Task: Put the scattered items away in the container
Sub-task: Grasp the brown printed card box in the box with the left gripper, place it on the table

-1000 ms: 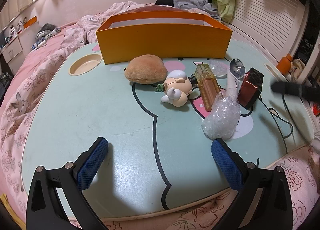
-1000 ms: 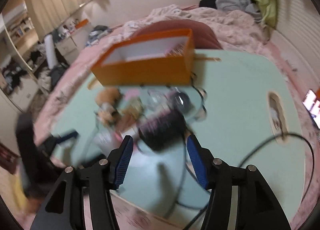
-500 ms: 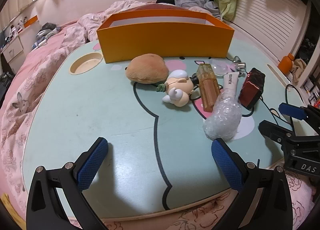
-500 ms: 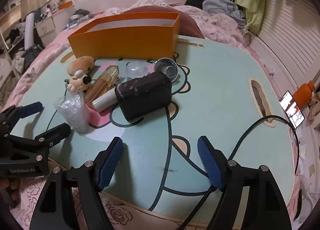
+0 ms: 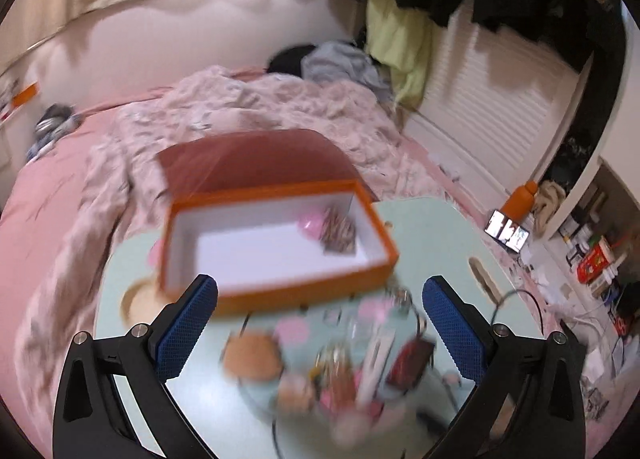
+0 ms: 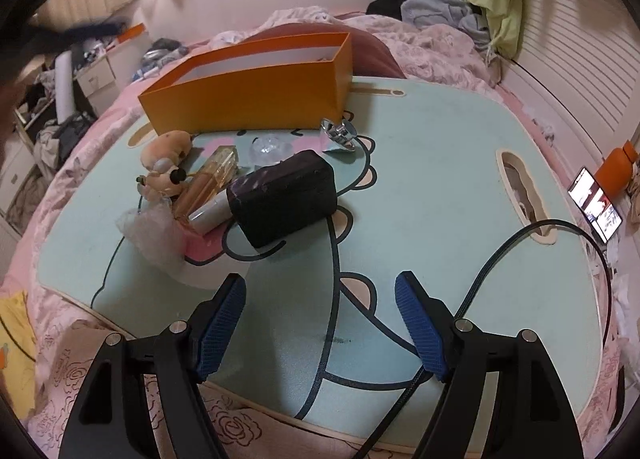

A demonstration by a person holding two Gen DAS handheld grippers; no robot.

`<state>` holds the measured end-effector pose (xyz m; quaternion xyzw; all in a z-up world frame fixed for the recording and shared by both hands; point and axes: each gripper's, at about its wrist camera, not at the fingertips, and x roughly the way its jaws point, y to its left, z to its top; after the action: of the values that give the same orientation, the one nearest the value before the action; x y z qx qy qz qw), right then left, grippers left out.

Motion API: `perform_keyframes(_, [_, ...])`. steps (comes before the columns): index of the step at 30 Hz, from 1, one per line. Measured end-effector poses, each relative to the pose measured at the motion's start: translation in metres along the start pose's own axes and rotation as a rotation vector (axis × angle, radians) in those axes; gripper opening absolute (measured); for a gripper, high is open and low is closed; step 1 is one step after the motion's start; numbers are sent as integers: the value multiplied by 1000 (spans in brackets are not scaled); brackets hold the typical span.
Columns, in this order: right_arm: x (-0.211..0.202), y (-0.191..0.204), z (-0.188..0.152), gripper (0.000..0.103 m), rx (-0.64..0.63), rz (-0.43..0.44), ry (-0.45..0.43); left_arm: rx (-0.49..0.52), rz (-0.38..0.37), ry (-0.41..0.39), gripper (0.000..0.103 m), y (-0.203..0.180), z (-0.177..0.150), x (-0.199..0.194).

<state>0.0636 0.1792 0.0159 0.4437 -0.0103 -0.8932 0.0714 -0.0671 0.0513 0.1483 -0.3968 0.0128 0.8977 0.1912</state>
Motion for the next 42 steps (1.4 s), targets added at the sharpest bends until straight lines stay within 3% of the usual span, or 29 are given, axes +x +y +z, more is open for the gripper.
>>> perform_keyframes(4, [-1,-3,0,77,11,17,-7,-49,-81,238,74,-14,39,88])
perform_keyframes(6, [-1,-5,0,77,20,27,-11,-139,-109,347,71,-7,40,129])
perform_keyframes(8, [-2,-8,-1,77,29,41,-15,-205,-107,397,69,1,37,155])
perform_keyframes(10, [-2,-10,-1,77,39,54,-19,-264,-107,419,68,10,31,171])
perform_keyframes(17, [-4,-15,-1,77,63,70,-27,-440,-241,412,59,20,25,191])
perform_keyframes(20, [-3,-14,-1,77,64,67,-26,-424,-228,423,39,16,20,194])
perform_keyframes(22, [-3,-14,0,77,64,68,-26,-450,-283,456,20,18,18,197])
perform_keyframes(23, [-3,-14,0,78,64,67,-26,-465,-287,459,20,20,18,197])
perform_keyframes(25, [-3,-14,0,78,63,67,-26,-442,-256,424,20,20,19,191])
perform_keyframes(28, [-3,-14,0,78,65,69,-26,-447,-294,370,20,24,18,171])
perform_keyframes(36, [-2,-15,-1,78,62,67,-26,-311,-319,147,20,21,21,61])
perform_keyframes(39, [-3,-15,-1,78,64,69,-26,-258,-353,94,20,15,2,27])
perform_keyframes(42, [-3,-13,-1,78,58,62,-24,-201,-334,86,20,17,-31,-2])
